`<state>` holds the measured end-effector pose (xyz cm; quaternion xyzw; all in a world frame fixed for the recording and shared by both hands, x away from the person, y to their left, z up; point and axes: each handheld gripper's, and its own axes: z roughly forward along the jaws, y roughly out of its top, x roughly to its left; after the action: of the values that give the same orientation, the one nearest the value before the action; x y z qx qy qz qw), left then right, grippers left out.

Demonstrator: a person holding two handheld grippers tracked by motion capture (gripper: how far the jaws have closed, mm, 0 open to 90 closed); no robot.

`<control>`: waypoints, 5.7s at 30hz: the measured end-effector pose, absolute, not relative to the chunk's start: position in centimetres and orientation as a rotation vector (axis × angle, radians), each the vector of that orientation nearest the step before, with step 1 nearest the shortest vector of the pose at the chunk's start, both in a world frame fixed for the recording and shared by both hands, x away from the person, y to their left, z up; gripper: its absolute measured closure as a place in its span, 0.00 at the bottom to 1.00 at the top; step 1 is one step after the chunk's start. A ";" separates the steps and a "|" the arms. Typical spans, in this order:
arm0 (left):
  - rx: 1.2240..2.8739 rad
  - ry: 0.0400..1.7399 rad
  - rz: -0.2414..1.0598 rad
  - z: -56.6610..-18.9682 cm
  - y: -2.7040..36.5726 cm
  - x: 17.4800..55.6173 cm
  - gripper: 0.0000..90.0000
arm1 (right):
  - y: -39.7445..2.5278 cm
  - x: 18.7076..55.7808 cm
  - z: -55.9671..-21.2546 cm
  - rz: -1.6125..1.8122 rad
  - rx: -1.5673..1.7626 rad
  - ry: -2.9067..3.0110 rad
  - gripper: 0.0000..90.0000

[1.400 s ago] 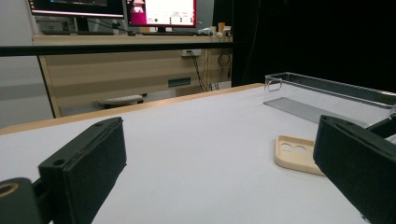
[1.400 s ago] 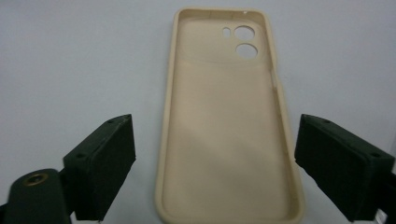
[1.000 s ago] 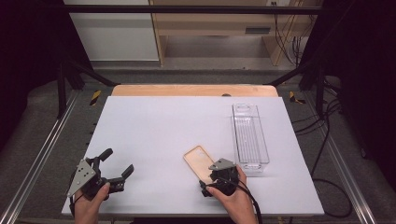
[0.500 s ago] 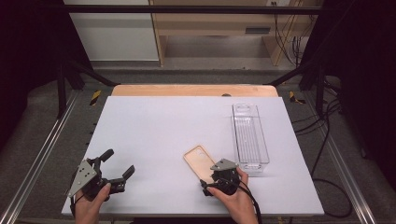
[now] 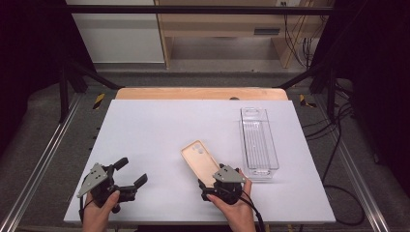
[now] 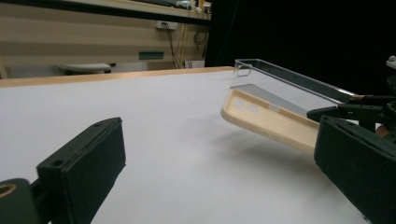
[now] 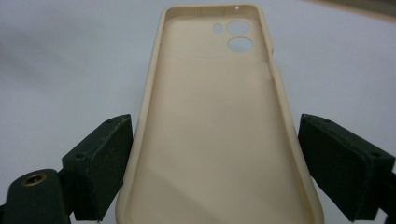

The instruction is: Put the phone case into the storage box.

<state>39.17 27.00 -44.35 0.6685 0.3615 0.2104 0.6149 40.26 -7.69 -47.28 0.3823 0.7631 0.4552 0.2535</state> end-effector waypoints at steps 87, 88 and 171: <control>1.636 0.690 0.433 -36.6 13.3 42.3 0.88 | -7.8 40.5 -42.2 1.563 1.015 1.964 0.04; 1.632 0.689 0.431 -36.6 13.3 42.2 0.88 | -7.7 40.6 -42.1 1.563 1.020 1.968 0.04; 1.495 0.942 0.714 -44.1 27.5 40.7 0.13 | -6.9 46.9 -35.3 1.426 1.110 1.920 0.13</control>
<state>40.71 27.48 -44.09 0.6393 0.4028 0.3053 0.5795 46.90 -6.94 -35.26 0.4077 0.7050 0.5238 0.2496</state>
